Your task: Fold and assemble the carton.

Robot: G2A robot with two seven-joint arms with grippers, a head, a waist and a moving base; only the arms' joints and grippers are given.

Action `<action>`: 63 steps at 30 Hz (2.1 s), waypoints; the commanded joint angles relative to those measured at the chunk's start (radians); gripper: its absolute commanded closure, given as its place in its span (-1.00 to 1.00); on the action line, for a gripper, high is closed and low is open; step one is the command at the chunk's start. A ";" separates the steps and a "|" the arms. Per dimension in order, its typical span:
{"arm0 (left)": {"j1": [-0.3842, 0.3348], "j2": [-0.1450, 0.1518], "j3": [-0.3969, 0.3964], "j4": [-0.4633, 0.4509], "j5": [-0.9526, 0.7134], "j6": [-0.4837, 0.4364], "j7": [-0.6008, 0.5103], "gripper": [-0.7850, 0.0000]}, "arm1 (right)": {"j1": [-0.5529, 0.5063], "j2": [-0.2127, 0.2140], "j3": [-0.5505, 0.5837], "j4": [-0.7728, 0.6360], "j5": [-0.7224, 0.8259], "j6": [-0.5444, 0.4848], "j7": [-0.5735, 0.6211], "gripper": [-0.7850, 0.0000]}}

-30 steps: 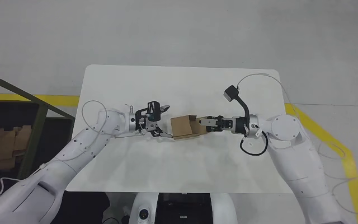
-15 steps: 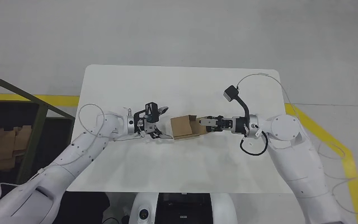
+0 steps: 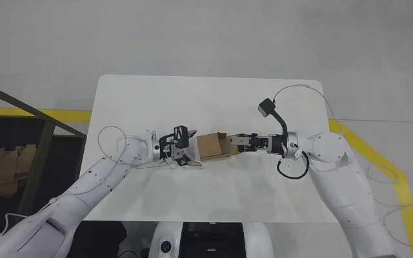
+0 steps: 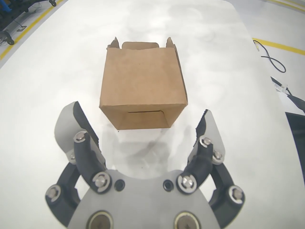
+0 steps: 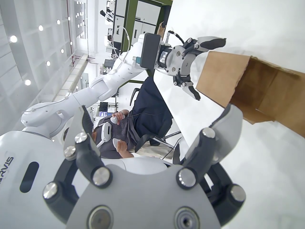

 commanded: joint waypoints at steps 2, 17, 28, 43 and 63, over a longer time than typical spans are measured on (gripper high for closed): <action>-0.010 -0.012 0.011 0.017 -0.011 0.002 0.000 -1.00 | 0.000 0.000 0.000 0.000 0.000 0.000 0.000 -1.00; -0.058 -0.055 0.032 0.096 -0.019 -0.024 0.031 -1.00 | 0.000 0.000 0.000 0.000 0.000 0.000 0.000 -1.00; -0.064 -0.063 0.013 0.129 0.001 -0.037 0.052 -1.00 | 0.000 0.000 0.000 0.000 0.000 0.000 0.000 -1.00; -0.073 -0.067 0.009 0.120 0.077 -0.093 0.092 -1.00 | 0.000 0.000 0.000 0.000 0.000 0.000 0.000 -1.00; -0.106 -0.092 0.013 0.173 0.102 -0.102 0.135 -1.00 | -0.070 0.014 -0.088 -0.071 -0.226 0.085 -0.043 1.00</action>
